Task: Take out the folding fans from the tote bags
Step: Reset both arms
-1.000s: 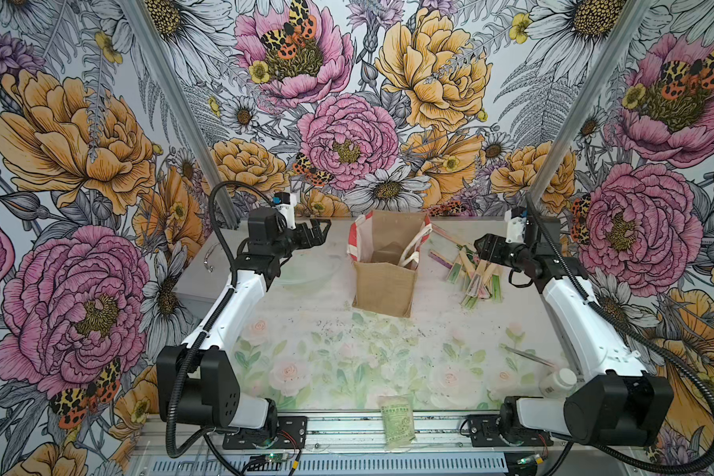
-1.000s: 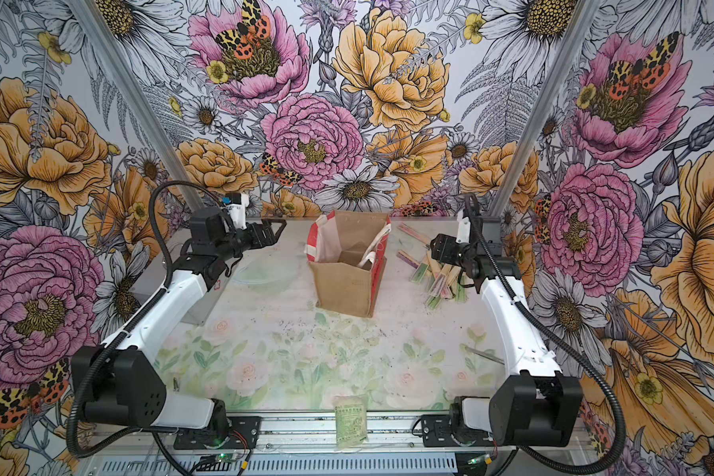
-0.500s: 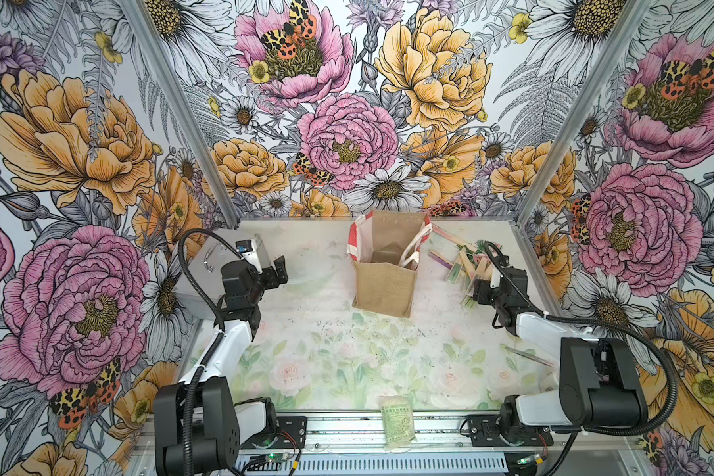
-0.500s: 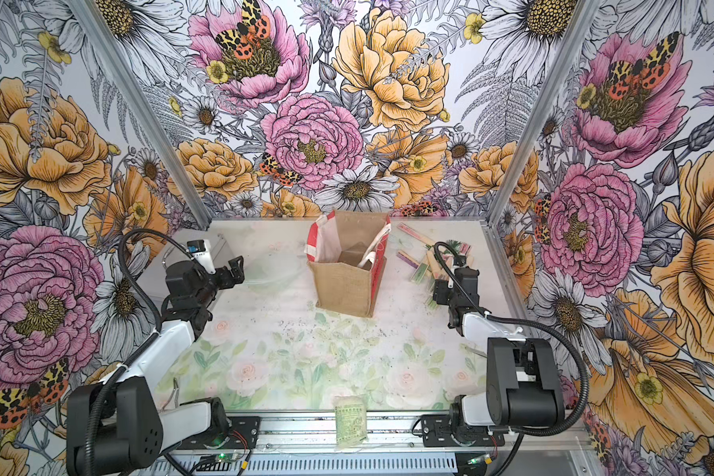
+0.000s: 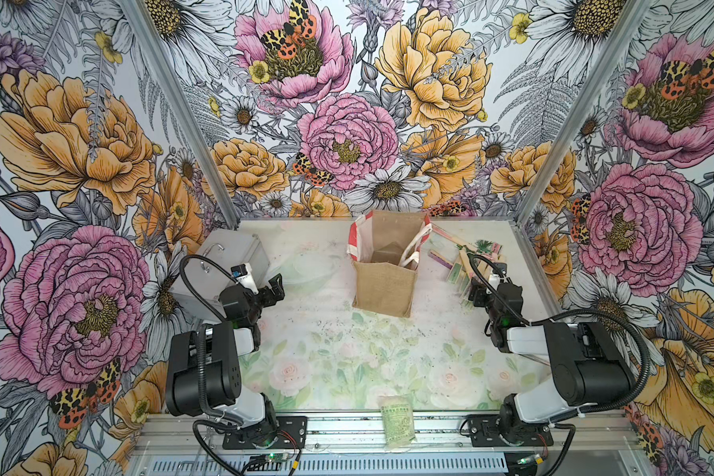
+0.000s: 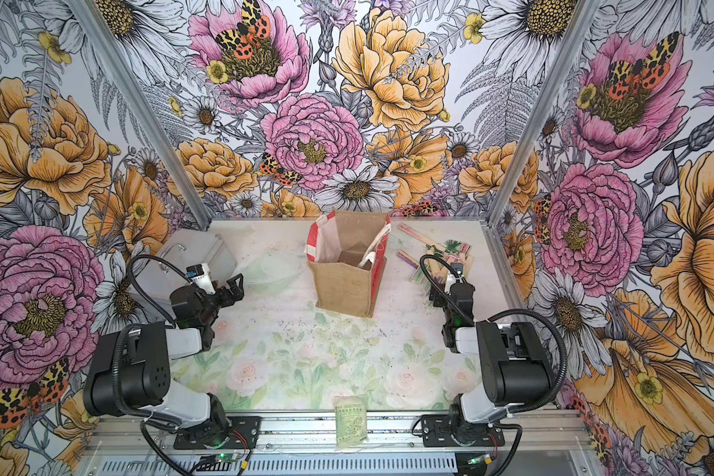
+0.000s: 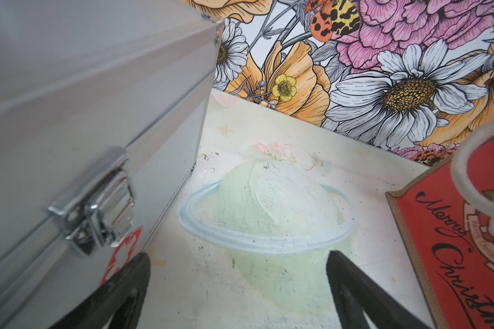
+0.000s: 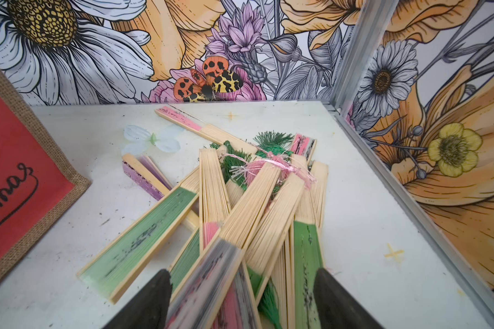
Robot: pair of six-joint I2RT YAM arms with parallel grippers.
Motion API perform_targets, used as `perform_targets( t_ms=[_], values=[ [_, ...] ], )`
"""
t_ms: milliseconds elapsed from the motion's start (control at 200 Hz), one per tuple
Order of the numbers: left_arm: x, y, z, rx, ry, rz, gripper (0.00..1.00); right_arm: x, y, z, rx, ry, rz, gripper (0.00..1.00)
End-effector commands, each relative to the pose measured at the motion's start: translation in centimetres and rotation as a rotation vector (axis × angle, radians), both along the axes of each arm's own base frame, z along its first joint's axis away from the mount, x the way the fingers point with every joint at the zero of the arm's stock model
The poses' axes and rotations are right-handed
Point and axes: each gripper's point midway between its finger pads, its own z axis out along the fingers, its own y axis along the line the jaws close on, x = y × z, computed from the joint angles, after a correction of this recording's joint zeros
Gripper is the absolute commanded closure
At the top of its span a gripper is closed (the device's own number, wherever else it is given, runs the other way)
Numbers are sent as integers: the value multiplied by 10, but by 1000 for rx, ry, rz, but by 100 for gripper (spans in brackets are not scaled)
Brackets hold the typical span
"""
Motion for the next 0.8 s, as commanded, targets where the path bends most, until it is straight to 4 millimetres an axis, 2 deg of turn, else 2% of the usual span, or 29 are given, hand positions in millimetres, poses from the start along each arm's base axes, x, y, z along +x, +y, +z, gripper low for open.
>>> perform_targets(
  t_ms=[0, 15, 35, 55, 85, 140, 225, 355, 470, 580, 796],
  values=[
    [12, -17, 24, 140, -71, 1, 2, 8, -1, 16, -19, -55, -12, 20],
    [12, -22, 23, 182, -67, -3, 2, 7, -1, 16, -17, -53, -13, 18],
    [12, -31, 17, 237, -51, -17, 2, 7, 0, 15, -18, -53, -12, 3],
    [13, -42, 9, 289, -40, -30, 2, 8, -1, 16, -20, -58, -12, 0],
    [11, -45, 11, 331, -97, 14, 2, 8, 0, 17, -19, -57, -13, 0],
    [-4, -24, 18, 303, -152, 146, 2, 8, 0, 16, -21, -56, -14, 0],
    [-7, -12, 18, 234, -170, 150, 2, 8, 0, 16, -23, -55, -15, 0],
    [2, -20, 15, 242, -136, 99, 2, 8, 0, 17, -22, -58, -14, 0],
    [-1, -35, 17, 349, -135, 126, 2, 8, 0, 16, -22, -55, -14, 0],
    [-6, -31, 19, 371, -146, 176, 2, 8, 0, 16, -22, -55, -15, 0],
    [5, -23, 14, 355, -92, 189, 2, 8, 0, 16, -21, -55, -15, 0]
  ],
)
